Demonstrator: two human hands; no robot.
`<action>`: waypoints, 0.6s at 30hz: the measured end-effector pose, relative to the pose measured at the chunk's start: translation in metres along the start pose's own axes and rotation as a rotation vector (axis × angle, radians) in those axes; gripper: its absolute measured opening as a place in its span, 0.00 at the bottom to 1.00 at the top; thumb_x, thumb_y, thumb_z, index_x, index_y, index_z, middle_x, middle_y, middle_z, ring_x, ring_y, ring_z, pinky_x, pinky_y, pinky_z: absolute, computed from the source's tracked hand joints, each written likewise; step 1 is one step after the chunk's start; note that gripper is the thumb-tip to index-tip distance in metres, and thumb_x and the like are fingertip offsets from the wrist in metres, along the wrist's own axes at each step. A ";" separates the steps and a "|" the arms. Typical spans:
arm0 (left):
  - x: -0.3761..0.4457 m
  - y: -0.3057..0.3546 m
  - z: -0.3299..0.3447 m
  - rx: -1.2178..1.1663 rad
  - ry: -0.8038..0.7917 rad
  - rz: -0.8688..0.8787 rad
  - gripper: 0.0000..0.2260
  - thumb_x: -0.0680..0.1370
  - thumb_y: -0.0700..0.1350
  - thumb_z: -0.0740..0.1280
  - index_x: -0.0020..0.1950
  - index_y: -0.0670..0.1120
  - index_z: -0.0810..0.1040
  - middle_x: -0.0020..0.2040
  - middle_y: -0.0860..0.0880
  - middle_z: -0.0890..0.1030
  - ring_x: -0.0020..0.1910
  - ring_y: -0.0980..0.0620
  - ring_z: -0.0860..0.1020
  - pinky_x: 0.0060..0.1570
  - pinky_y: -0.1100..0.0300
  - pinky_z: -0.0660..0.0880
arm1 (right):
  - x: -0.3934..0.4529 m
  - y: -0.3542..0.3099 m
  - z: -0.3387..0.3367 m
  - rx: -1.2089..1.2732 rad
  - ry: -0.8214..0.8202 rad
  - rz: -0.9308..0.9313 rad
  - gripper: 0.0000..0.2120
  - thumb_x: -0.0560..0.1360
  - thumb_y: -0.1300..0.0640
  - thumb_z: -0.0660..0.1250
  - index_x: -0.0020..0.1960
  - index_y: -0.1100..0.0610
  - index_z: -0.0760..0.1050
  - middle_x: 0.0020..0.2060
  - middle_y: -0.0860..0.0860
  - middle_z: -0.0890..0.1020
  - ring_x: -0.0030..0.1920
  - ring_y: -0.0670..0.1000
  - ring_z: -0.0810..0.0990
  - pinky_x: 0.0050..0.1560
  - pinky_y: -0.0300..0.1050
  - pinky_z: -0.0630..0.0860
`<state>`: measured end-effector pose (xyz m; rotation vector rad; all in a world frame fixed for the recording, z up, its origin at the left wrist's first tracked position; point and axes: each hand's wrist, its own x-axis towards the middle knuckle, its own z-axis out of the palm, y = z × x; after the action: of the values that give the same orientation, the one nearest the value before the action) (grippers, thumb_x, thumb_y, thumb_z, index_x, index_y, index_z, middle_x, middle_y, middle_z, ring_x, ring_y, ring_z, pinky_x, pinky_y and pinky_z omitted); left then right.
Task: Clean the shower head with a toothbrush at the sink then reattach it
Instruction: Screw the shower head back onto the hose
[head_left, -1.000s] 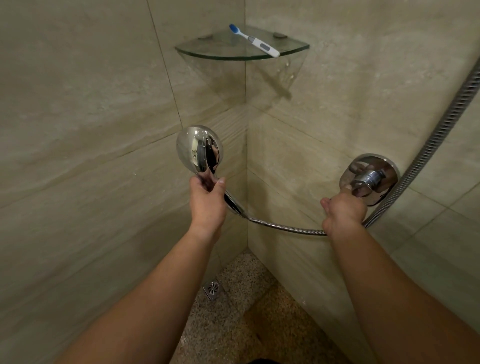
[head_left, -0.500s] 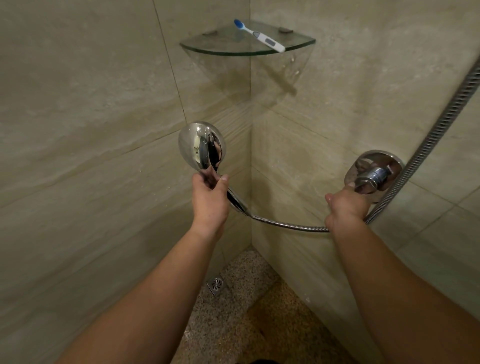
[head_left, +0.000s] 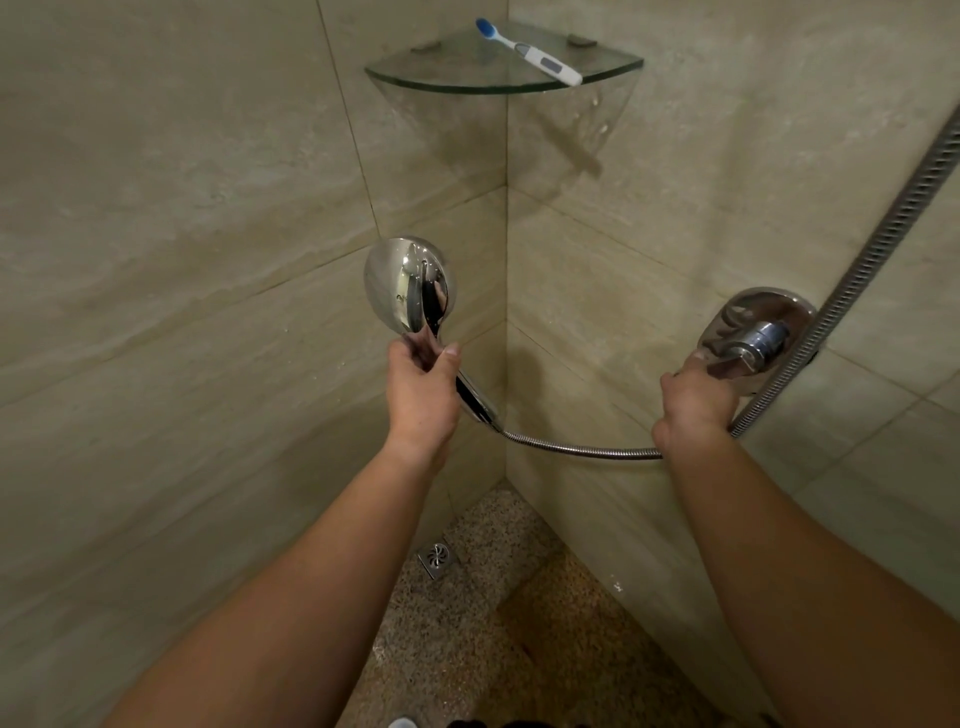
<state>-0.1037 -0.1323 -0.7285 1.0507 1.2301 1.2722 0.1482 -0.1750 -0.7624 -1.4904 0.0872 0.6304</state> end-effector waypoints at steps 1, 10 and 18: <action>0.000 0.000 0.000 0.009 0.000 -0.006 0.06 0.81 0.42 0.68 0.53 0.51 0.72 0.54 0.43 0.80 0.50 0.51 0.78 0.53 0.53 0.75 | -0.005 -0.001 0.000 0.022 0.004 0.015 0.18 0.76 0.50 0.65 0.64 0.56 0.73 0.46 0.48 0.76 0.39 0.48 0.75 0.36 0.39 0.73; -0.003 0.008 0.011 0.017 0.004 -0.023 0.08 0.81 0.41 0.70 0.53 0.51 0.73 0.53 0.48 0.80 0.54 0.50 0.80 0.61 0.50 0.77 | -0.109 0.011 0.012 -0.542 -0.676 -0.136 0.19 0.78 0.60 0.65 0.68 0.58 0.70 0.54 0.53 0.79 0.52 0.52 0.79 0.58 0.50 0.76; -0.008 0.018 0.030 0.022 0.055 -0.028 0.11 0.76 0.47 0.74 0.48 0.44 0.74 0.41 0.43 0.77 0.38 0.48 0.76 0.41 0.50 0.76 | -0.144 0.033 0.020 -0.996 -0.820 -0.830 0.34 0.73 0.59 0.69 0.75 0.52 0.59 0.65 0.52 0.68 0.63 0.57 0.71 0.60 0.49 0.71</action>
<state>-0.0751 -0.1362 -0.7076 1.0167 1.2991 1.2762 0.0068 -0.2066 -0.7279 -1.8444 -1.5928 0.5494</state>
